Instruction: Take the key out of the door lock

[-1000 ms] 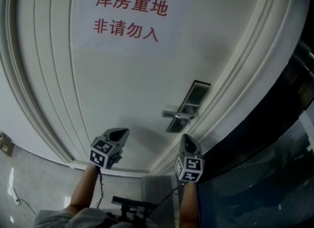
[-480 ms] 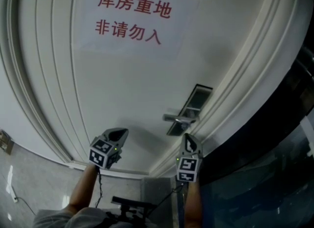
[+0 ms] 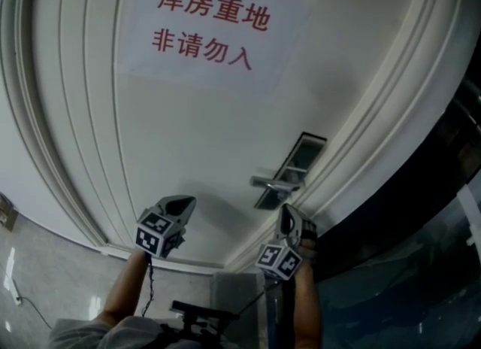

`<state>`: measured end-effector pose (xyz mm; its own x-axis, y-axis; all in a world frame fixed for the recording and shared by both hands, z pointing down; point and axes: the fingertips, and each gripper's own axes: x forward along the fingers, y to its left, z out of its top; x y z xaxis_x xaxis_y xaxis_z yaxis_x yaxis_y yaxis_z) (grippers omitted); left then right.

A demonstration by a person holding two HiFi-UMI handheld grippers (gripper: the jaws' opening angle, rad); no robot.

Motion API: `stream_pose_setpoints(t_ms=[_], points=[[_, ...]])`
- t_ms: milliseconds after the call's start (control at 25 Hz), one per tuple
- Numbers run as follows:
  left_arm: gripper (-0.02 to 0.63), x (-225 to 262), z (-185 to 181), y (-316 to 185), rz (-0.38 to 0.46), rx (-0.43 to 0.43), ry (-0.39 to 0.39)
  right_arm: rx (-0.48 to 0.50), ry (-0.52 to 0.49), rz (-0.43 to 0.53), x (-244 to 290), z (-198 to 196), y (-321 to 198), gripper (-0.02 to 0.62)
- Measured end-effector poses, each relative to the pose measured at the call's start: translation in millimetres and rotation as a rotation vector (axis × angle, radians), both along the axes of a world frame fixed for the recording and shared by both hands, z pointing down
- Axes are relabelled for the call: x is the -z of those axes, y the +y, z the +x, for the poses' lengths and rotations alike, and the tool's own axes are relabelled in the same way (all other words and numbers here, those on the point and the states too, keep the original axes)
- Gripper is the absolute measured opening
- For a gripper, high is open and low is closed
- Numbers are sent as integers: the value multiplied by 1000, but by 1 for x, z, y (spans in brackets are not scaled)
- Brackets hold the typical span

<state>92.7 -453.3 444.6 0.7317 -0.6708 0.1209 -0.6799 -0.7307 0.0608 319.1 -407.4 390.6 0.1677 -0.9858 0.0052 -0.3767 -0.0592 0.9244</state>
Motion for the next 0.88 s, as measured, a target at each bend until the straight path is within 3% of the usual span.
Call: stream_pose_setpoints(t_ms=[160, 240, 600, 720, 880], points=[[-8, 0, -2, 0, 1, 6, 0, -24, 179, 23, 0, -1, -2, 12], [-8, -1, -4, -1, 0, 8, 1, -31, 221, 20, -1, -1, -2, 12], [-8, -3, -7, 0, -7, 10, 6, 2, 168, -1, -1, -5, -2, 14], [-8, -3, -6, -1, -7, 8, 6, 9, 134, -38, -6, -5, -6, 81], [-8, -4, -7, -3, -13, 12, 8, 8, 135, -40, -6, -4, -11, 85]])
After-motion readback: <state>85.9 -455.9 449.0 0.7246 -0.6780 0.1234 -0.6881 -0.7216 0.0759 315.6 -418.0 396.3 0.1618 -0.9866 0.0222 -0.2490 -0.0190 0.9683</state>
